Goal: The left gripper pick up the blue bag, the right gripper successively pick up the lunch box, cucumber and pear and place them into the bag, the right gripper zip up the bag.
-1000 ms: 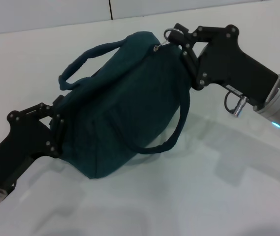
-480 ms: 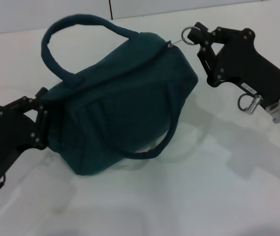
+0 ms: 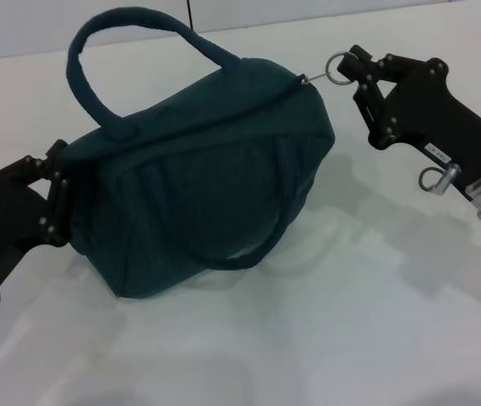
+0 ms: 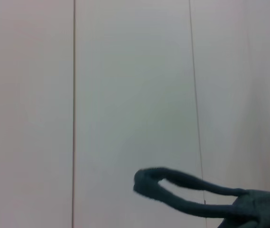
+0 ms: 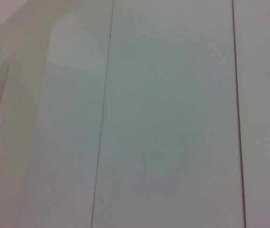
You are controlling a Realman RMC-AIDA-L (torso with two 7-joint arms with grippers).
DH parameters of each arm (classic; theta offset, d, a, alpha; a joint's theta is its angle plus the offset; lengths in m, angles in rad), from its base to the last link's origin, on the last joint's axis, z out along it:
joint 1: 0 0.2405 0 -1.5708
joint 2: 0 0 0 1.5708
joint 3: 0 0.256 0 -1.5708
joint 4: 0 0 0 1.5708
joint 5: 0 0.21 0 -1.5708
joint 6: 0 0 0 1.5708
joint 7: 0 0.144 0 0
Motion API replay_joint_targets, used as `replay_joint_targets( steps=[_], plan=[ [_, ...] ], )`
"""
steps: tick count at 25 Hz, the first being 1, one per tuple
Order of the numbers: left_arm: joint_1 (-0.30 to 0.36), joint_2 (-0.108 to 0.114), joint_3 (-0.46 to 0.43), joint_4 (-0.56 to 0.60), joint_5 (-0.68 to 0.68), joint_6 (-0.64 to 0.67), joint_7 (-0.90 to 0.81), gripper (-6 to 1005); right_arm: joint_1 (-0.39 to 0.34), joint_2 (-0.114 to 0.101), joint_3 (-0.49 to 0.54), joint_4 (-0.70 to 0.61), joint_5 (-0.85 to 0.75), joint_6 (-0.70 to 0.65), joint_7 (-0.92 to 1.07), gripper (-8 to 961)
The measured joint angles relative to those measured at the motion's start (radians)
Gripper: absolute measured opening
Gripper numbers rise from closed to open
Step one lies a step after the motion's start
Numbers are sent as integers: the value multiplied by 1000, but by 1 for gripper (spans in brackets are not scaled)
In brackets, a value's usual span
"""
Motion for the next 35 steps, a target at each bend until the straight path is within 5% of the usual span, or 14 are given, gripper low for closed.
replay_joint_targets(
  steps=[8, 10, 22, 35],
  plan=[
    [-16, -3, 4, -1, -3, -1, 2, 58, 19, -11, -1, 6, -6, 39, 102, 16],
    [-22, -3, 5, -1, 1, -2, 4, 58, 14, -10, -2, 3, -11, 36, 102, 156],
    [-58, -6, 6, 0, 28, -11, 7, 56, -29, -40, 9, 26, -113, 73, 93, 539],
    [-72, -7, 7, 0, 41, -9, 19, 58, 0, -42, 8, 14, -152, 174, 104, 542]
  ],
)
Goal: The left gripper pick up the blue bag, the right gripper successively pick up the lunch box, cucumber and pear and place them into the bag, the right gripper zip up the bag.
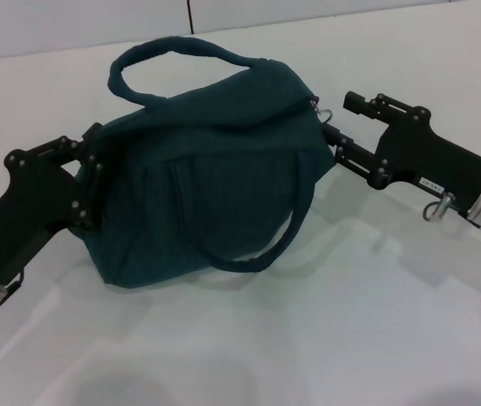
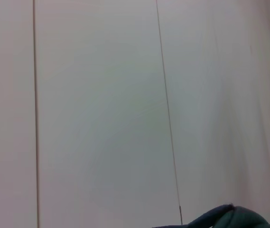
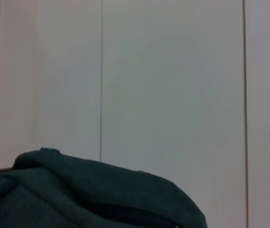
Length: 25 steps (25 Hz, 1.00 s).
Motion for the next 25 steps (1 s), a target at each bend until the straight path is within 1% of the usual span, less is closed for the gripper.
replay_joint_targets(
  steps=[5, 8, 10, 12, 15, 20, 25],
  plan=[
    [3, 0, 0, 0, 0, 2, 1, 58, 5, -5, 0, 0, 0, 7, 0, 540],
    [5, 0, 0, 0, 0, 4, 1, 59, -2, -17, 1, -1, 2, -11, 7, 538],
    [6, 0, 0, 0, 0, 6, 2, 59, -10, -28, 13, -2, 4, -39, 27, 537],
    [7, 0, 0, 1, 0, 7, 2, 60, -16, -35, 28, 0, 2, -67, 45, 535],
    [3, 0, 0, 0, -1, 5, 3, 60, -18, -40, 38, 6, 0, -88, 47, 529],
    [-7, 1, -7, -2, -12, -6, 17, 61, -19, -57, 38, 15, -1, -88, 48, 518],
    [-14, 0, -7, -2, -13, -13, 42, 62, -17, -66, 53, 22, 2, -80, 42, 508]
  ],
)
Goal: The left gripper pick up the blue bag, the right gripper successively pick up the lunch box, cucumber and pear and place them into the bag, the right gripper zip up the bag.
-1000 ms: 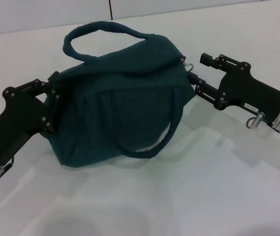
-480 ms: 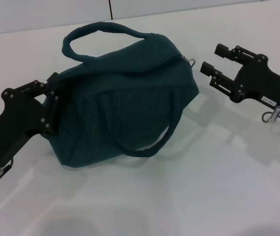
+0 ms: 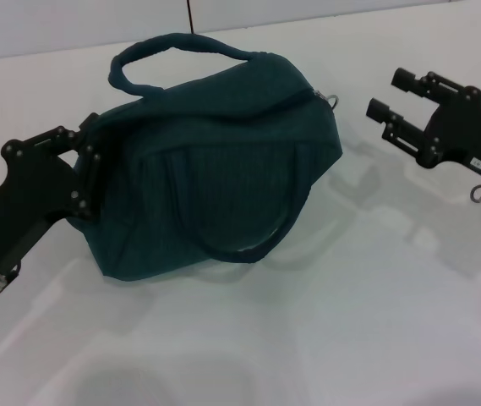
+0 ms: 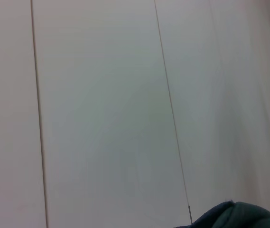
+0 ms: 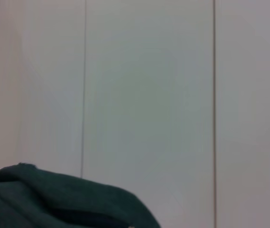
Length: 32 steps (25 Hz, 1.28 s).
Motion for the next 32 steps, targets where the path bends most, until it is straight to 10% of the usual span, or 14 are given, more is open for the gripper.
replay_joint_targets(
  steps=[32],
  plan=[
    [-16, -3, -1, 14, 0, 3, 24, 67, 73, 26, 35, -60, -185, 116, -14, 407]
  ],
)
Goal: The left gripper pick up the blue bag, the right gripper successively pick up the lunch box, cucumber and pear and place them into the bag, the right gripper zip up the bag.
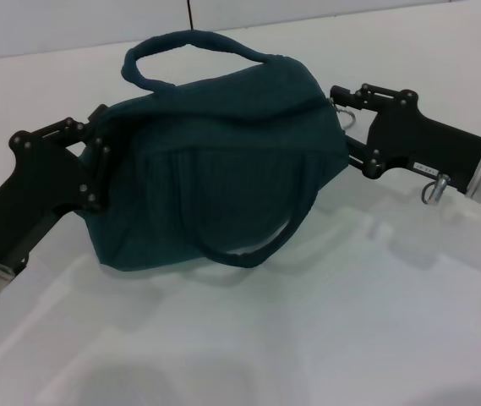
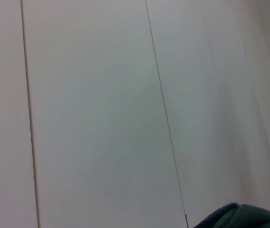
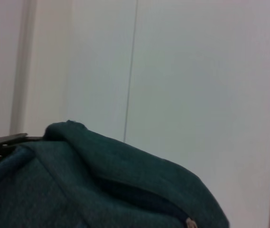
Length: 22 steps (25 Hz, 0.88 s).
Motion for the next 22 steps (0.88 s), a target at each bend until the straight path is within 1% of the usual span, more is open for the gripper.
replay_joint_targets(
  steps=[8, 14, 16, 19, 22],
  plan=[
    [0, 0, 0, 0, 0, 0, 0, 69, -13, 7, 6, -30, -16, -3, -29, 380],
    [2, 0, -2, 0, -5, 0, 0, 70, -50, 28, 72, -38, -18, -19, -86, 360],
    [2, 0, -2, 0, -7, 0, 0, 70, -61, 32, 82, -42, -16, -28, -100, 278],
    [2, 1, -2, 0, -8, 0, 0, 71, -67, 33, 94, -44, -14, -34, -106, 156],
    [1, 1, -1, 0, -8, 1, -2, 71, -68, 34, 105, -44, -17, -33, -106, 84]
  ],
)
